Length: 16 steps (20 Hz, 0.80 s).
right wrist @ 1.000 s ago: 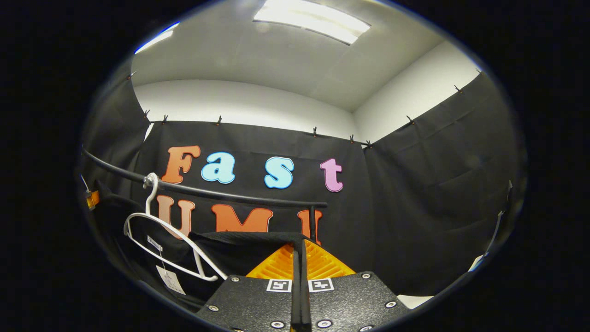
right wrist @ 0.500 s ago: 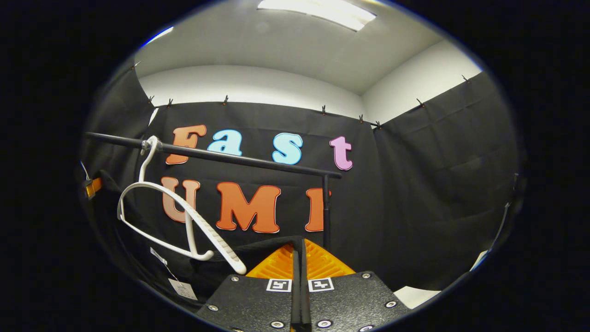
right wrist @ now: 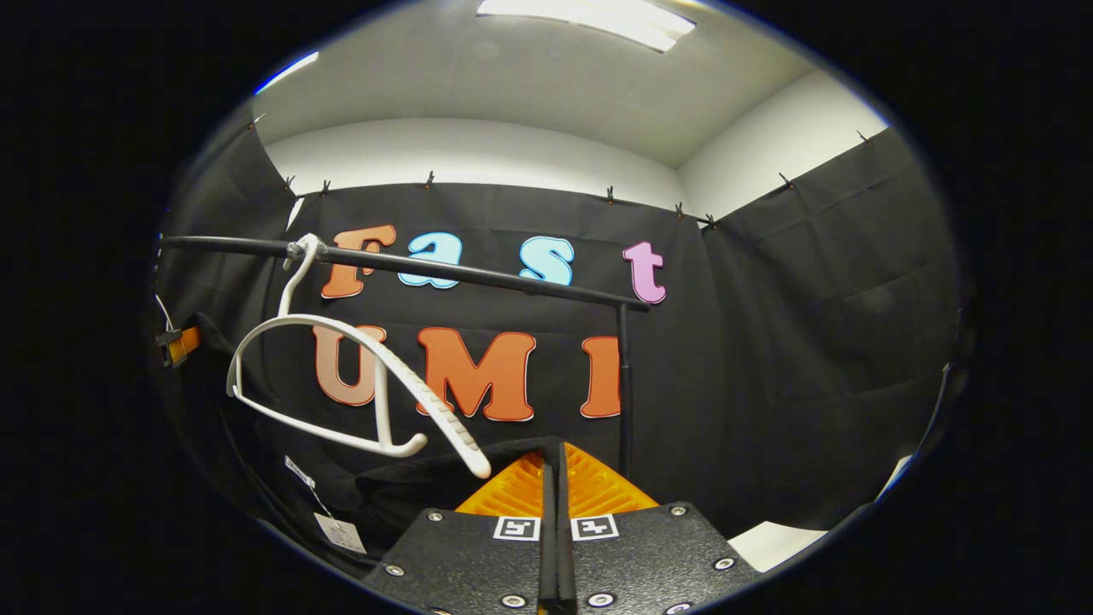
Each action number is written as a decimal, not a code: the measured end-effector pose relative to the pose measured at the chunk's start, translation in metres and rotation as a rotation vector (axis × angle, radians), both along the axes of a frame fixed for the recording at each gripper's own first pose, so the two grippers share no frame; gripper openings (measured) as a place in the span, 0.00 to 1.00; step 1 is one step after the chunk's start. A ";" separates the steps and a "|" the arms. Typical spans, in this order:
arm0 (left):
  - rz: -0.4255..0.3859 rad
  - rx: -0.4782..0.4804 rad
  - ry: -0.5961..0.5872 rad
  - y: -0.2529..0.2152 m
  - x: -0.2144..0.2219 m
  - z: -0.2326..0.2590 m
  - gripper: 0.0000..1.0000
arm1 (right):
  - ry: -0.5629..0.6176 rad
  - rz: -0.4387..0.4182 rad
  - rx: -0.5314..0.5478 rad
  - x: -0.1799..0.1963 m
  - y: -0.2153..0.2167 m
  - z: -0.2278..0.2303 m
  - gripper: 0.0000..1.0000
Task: Grasp the clothes on the hanger with both hands and then place them into the laundry hamper below.
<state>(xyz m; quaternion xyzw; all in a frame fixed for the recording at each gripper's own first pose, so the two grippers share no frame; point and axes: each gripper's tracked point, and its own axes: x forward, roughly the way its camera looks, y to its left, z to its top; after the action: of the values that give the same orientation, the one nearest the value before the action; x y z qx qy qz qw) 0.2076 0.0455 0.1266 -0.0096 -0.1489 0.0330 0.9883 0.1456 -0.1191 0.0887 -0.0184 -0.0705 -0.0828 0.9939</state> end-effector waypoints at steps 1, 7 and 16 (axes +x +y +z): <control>0.006 0.005 0.002 0.003 -0.001 -0.001 0.08 | 0.004 0.004 0.000 0.001 0.003 -0.002 0.00; 0.032 0.024 0.022 0.017 -0.004 -0.008 0.08 | 0.021 0.032 -0.005 -0.006 0.020 -0.011 0.00; 0.058 0.053 0.071 0.031 -0.010 -0.037 0.08 | 0.076 0.086 0.013 -0.008 0.051 -0.042 0.00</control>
<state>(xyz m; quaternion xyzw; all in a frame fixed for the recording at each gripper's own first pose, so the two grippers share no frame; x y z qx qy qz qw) 0.1980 0.0762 0.0892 0.0223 -0.1146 0.0582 0.9914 0.1374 -0.0685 0.0467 -0.0122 -0.0330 -0.0396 0.9986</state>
